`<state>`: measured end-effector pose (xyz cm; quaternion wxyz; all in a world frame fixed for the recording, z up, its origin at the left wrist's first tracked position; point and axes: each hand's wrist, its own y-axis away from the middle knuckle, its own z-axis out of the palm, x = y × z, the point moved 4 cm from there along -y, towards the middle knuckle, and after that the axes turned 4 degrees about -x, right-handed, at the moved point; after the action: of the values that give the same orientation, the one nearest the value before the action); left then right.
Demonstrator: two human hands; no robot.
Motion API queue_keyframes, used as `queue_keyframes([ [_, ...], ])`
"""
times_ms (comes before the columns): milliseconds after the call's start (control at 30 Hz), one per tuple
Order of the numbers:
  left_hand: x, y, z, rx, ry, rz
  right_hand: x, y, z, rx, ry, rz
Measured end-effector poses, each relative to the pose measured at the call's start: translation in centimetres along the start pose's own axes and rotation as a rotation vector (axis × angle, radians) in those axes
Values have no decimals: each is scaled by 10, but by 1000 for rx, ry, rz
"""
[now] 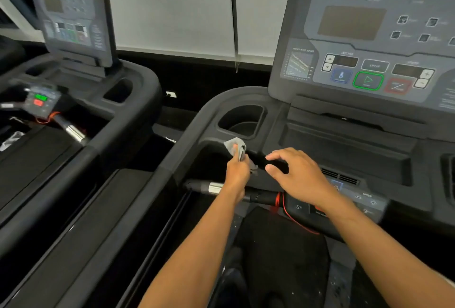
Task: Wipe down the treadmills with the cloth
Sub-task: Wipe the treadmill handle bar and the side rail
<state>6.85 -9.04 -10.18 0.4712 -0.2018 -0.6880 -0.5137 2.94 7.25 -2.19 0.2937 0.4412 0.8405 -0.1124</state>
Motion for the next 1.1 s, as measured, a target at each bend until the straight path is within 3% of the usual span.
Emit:
queue_keyframes([
  [67, -4, 23, 1, -132, 35, -7, -4, 1, 7, -12, -9, -8],
  [133, -6, 36, -14, -164, -17, -4, -9, 2, 15, -20, -15, -21],
  [267, 23, 37, -77, 22, -96, 29, -19, 1, 27, -34, -51, -31],
  [333, 59, 37, -115, 120, -194, 160, -26, 1, 33, -35, -61, -33],
  [400, 93, 24, -140, 173, -444, 359, -33, 0, 40, -28, -75, -32],
  [467, 106, -2, -144, 112, -970, 517, -40, -3, 46, -31, -92, -14],
  [533, 86, -36, -139, -5, -1485, 543, -48, -5, 51, -27, -109, 12],
  [600, 56, -56, -139, -98, -1717, 473, -57, -8, 55, 3, -127, 36],
  [733, 28, -51, -157, -45, -1801, 559, -75, -9, 73, 6, -123, 63],
  [1100, -49, 60, -234, 70, -1596, 607, -112, 14, 126, -61, -89, 41],
])
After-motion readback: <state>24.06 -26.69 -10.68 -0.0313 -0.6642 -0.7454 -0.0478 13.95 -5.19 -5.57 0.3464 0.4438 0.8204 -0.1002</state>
